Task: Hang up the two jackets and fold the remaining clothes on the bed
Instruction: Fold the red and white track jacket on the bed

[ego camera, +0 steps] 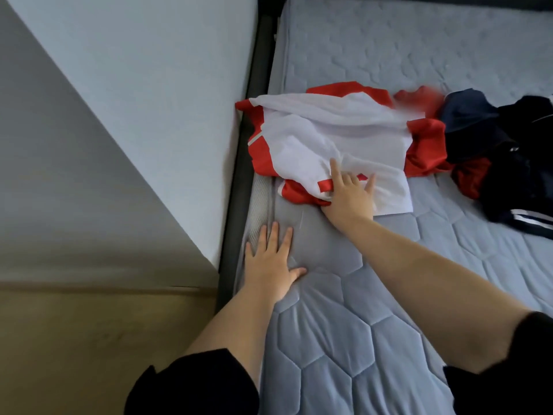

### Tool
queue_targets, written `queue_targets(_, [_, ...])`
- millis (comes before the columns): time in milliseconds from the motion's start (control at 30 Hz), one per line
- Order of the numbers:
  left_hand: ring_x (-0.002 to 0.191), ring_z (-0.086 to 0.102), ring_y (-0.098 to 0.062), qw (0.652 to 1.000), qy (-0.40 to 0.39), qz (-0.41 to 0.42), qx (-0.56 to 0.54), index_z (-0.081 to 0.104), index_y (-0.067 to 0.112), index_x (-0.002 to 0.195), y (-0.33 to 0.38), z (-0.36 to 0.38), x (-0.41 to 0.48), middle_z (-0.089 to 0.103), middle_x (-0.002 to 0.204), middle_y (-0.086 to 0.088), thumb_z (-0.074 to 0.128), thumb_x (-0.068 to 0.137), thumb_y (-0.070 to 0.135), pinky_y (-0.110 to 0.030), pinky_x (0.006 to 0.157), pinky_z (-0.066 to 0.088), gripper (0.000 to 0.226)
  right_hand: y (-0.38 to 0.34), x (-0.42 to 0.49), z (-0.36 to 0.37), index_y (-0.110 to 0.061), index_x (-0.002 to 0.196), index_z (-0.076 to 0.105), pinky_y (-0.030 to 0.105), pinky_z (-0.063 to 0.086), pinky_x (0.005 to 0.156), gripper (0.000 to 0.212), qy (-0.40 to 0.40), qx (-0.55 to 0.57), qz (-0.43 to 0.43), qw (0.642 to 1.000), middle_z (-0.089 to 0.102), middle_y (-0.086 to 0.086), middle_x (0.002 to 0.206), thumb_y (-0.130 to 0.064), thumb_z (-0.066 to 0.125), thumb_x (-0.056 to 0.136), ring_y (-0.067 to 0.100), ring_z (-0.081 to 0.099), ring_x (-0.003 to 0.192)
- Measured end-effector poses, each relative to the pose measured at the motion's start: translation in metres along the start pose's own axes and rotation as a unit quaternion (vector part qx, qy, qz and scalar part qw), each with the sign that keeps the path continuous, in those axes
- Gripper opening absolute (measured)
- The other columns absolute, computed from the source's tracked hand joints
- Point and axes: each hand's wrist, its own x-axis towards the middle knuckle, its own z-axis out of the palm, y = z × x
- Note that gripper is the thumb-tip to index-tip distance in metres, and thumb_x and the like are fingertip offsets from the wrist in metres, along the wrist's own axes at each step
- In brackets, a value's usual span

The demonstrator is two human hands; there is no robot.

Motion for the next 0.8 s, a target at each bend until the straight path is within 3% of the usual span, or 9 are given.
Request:
queue_targets(67, [0.145,-0.014,-0.023,1.000,0.006,0.006,0.007,-0.011,0.032,0.149,-0.001,0.002,0.001,-0.014,0.158,0.000,0.042,0.085,0.067,-0.053,0.114,0.001,0.090,0.001,0.009,0.002,-0.018,0.151,0.003,0.044,0.017,0.111,0.084,0.012,0.029,0.004,0.999,0.060,0.013,0.116,-0.020,0.053,0.084,0.030,0.051,0.113])
queue_targets(133, [0.145,-0.012,-0.024,1.000,0.010,0.010,0.009,-0.009,0.031,0.150,-0.001,0.000,0.001,-0.013,0.159,-0.001,0.042,0.086,0.066,-0.053,0.114,0.002,0.089,0.004,0.018,-0.006,-0.021,0.151,0.013,0.037,0.036,0.088,0.077,-0.007,0.093,0.035,0.995,0.063,0.017,0.106,-0.012,0.051,0.084,0.036,0.055,0.102])
queue_targets(200, [0.145,-0.011,-0.024,1.000,0.028,0.010,0.007,-0.009,0.030,0.150,0.000,-0.003,-0.004,-0.011,0.159,-0.002,0.042,0.086,0.065,-0.053,0.114,0.003,0.088,0.004,0.017,-0.014,-0.024,0.144,0.032,0.035,0.039,0.077,0.063,-0.042,0.131,0.045,0.990,0.063,0.017,0.111,-0.010,0.048,0.085,0.038,0.056,0.102])
queue_targets(300, [0.146,0.002,-0.026,0.992,0.125,0.028,-0.015,-0.011,0.029,0.147,0.002,-0.006,-0.023,-0.002,0.159,-0.005,0.046,0.088,0.060,-0.052,0.114,0.009,0.088,0.001,-0.007,-0.024,-0.014,0.122,0.055,0.035,0.042,0.084,0.036,-0.084,0.146,0.038,0.985,0.062,0.016,0.116,-0.012,0.046,0.087,0.037,0.057,0.105])
queue_targets(367, [0.144,0.018,-0.028,0.976,0.204,0.033,-0.075,-0.007,0.028,0.143,0.004,-0.011,-0.039,0.007,0.158,-0.007,0.060,0.084,0.050,-0.054,0.112,0.018,0.092,0.000,-0.028,-0.027,-0.010,0.110,0.058,0.033,0.042,0.079,0.026,-0.121,0.162,0.045,0.978,0.063,0.016,0.113,-0.012,0.047,0.086,0.036,0.058,0.102])
queue_targets(500, [0.143,0.019,-0.034,0.953,0.280,0.023,-0.117,0.007,0.023,0.147,0.006,-0.043,-0.046,0.014,0.156,-0.016,0.078,0.070,0.041,-0.057,0.109,0.019,0.106,0.004,-0.065,-0.050,-0.012,0.091,0.055,0.031,0.041,0.070,0.010,-0.197,0.145,0.040,0.969,0.064,0.016,0.105,-0.012,0.047,0.085,0.034,0.060,0.095])
queue_targets(633, [0.146,-0.001,-0.025,0.979,0.177,0.104,0.008,-0.004,0.029,0.150,0.003,-0.080,-0.050,0.004,0.159,-0.009,0.069,0.075,0.043,-0.046,0.115,0.001,0.105,0.003,-0.101,-0.078,-0.012,0.083,0.054,0.026,0.037,0.064,0.008,-0.290,0.161,0.004,0.943,0.064,0.018,0.102,-0.009,0.048,0.085,0.030,0.058,0.088])
queue_targets(733, [0.135,0.035,-0.024,0.985,0.035,0.160,-0.053,0.021,0.024,0.149,0.008,-0.096,-0.066,0.038,0.148,-0.008,0.066,0.078,0.034,-0.038,0.109,0.028,0.085,-0.002,-0.123,-0.102,-0.009,0.092,0.059,0.026,0.043,0.064,0.015,-0.410,0.174,-0.025,0.895,0.062,0.015,0.097,-0.004,0.048,0.083,0.022,0.054,0.081])
queue_targets(800, [0.110,0.056,-0.022,0.981,-0.021,0.144,-0.132,0.053,0.023,0.128,0.011,-0.112,-0.081,0.060,0.126,-0.005,0.063,0.082,0.026,-0.028,0.084,0.042,0.047,-0.002,-0.133,-0.120,-0.010,0.089,0.060,0.026,0.047,0.067,0.012,-0.468,0.197,-0.036,0.861,0.062,0.012,0.092,-0.007,0.051,0.082,0.020,0.056,0.074])
